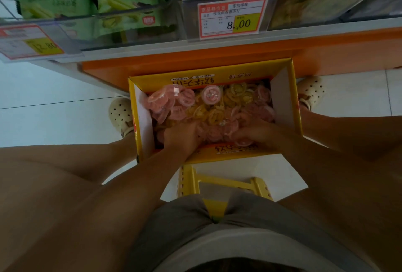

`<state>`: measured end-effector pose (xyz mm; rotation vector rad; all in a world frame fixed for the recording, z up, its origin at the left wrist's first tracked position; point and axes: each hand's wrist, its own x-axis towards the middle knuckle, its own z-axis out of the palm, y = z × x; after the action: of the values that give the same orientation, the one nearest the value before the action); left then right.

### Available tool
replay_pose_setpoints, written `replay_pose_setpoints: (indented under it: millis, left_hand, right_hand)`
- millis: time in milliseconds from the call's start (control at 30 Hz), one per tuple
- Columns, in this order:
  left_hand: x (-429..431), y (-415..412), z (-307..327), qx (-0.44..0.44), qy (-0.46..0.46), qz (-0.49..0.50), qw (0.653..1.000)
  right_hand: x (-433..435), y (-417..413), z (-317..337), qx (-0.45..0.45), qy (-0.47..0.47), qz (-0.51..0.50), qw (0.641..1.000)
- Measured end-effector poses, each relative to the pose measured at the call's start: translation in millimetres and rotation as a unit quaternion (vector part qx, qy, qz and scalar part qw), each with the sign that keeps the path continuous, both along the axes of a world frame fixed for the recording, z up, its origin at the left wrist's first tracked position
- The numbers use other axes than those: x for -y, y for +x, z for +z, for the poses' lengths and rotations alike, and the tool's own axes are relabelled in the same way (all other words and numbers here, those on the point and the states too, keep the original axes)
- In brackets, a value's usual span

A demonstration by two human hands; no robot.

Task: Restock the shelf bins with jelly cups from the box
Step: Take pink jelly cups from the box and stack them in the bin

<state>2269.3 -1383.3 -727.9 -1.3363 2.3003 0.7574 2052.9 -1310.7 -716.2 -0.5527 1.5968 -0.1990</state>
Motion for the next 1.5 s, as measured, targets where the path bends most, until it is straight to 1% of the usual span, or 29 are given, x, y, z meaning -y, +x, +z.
replay_pose_setpoints:
  millis: [300, 467, 567, 633, 700, 767, 833, 900, 967, 1000, 1100, 1133, 1200, 1333, 1500]
  left_hand:
    - [4.8, 3.5, -14.0, 0.002, -0.009, -0.053, 0.999]
    - [8.7, 2.3, -15.2, -0.037, -0.048, -0.100, 0.993]
    - [8.9, 1.6, -9.7, -0.033, -0.039, -0.094, 0.994]
    - [11.7, 0.9, -6.1, -0.040, -0.013, -0.064, 0.997]
    - [16.8, -0.3, -0.2, -0.065, 0.059, -0.008, 0.996]
    - [20.3, 0.6, 10.9, -0.103, 0.163, 0.076, 0.978]
    - [21.2, 0.4, 26.8, -0.141, 0.229, 0.148, 0.952]
    - [20.5, -0.4, 41.5, -0.162, 0.248, 0.168, 0.940]
    - [19.0, -0.2, 54.5, -0.187, 0.263, 0.192, 0.927]
    - [19.2, 1.1, 61.5, -0.205, 0.274, 0.206, 0.917]
    - [26.1, 5.1, 86.6, -0.263, 0.305, 0.263, 0.877]
    - [29.6, 6.7, 97.7, -0.280, 0.299, 0.273, 0.870]
    - [37.7, 9.9, 122.3, -0.304, 0.264, 0.263, 0.877]
    - [53.6, 16.3, 180.7, -0.341, 0.212, 0.235, 0.885]
    - [69.4, 23.3, 268.1, -0.407, 0.158, 0.202, 0.877]
  right_hand:
    - [-1.6, -5.4, 7.8, -0.004, -0.009, 0.002, 1.000]
    - [-0.8, -5.3, 10.4, -0.004, -0.011, -0.002, 1.000]
    - [0.0, -3.4, 12.2, -0.011, -0.021, -0.003, 1.000]
    - [1.7, -2.2, 14.2, -0.016, -0.032, -0.005, 0.999]
    - [3.7, -1.0, 19.3, -0.024, -0.043, -0.006, 0.999]
    - [5.9, 0.6, 24.0, -0.031, -0.065, -0.006, 0.997]
    - [6.4, 5.6, 33.7, -0.022, -0.090, -0.015, 0.996]
    - [6.1, 12.0, 41.0, -0.012, -0.124, -0.016, 0.992]
    - [7.5, 18.0, 50.2, -0.046, -0.161, -0.003, 0.986]
    - [9.5, 20.6, 58.8, -0.049, -0.174, -0.006, 0.983]
    - [15.0, 22.9, 84.3, 0.040, -0.216, -0.033, 0.975]
    - [16.1, 22.1, 93.2, 0.046, -0.224, -0.044, 0.972]
    - [18.6, 19.9, 115.0, 0.018, -0.242, -0.073, 0.967]
    - [32.3, 21.4, 170.0, -0.046, -0.308, -0.070, 0.948]
    - [50.4, 30.9, 259.7, -0.073, -0.378, -0.067, 0.920]
